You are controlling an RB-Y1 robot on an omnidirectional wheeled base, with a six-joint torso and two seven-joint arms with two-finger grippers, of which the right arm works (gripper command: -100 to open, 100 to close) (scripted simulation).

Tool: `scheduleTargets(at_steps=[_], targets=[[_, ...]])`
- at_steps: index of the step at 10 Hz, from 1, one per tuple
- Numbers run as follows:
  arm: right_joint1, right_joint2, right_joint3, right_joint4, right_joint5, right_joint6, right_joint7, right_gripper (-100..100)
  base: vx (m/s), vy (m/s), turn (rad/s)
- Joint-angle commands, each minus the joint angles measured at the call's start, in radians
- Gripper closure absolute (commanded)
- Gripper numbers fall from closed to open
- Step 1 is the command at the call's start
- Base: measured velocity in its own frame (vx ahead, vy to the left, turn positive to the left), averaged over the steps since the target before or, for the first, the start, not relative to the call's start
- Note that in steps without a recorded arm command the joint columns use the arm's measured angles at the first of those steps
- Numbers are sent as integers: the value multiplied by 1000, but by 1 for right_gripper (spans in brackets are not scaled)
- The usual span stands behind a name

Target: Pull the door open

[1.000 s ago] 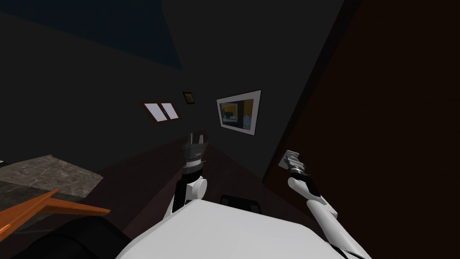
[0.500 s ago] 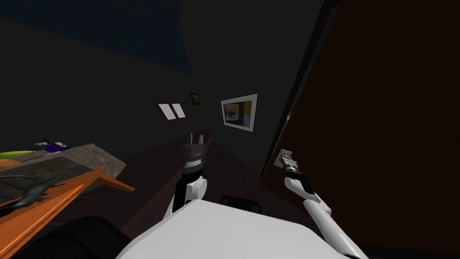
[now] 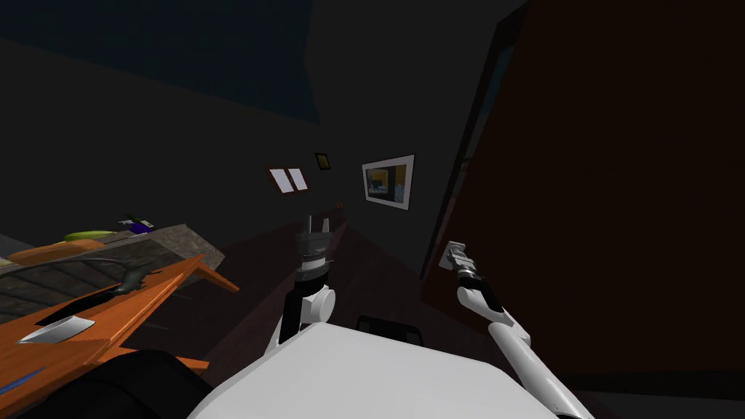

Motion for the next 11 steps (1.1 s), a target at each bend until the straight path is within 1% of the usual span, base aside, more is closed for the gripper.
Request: scheduleTargets(at_steps=[1, 2, 6, 8, 9, 10, 11], targets=[[5, -1, 14, -17, 4, 2, -7, 100, -202, -67, 67], [7, -3, 26, -24, 7, 2, -13, 100, -218, -62, 63], [19, -15, 91, -62, 23, 3, -48, 100, -236, -80, 82], [23, -20, 115, -76, 29, 3, -61, 100, -238, -61, 61], [20, -18, 111, -61, 28, 1, -58, 100, -99, -25, 33], [29, -25, 134, -71, 32, 0, -73, 100, -136, -37, 69], [32, -31, 144, -77, 33, -1, -80, 100, -215, -74, 92]])
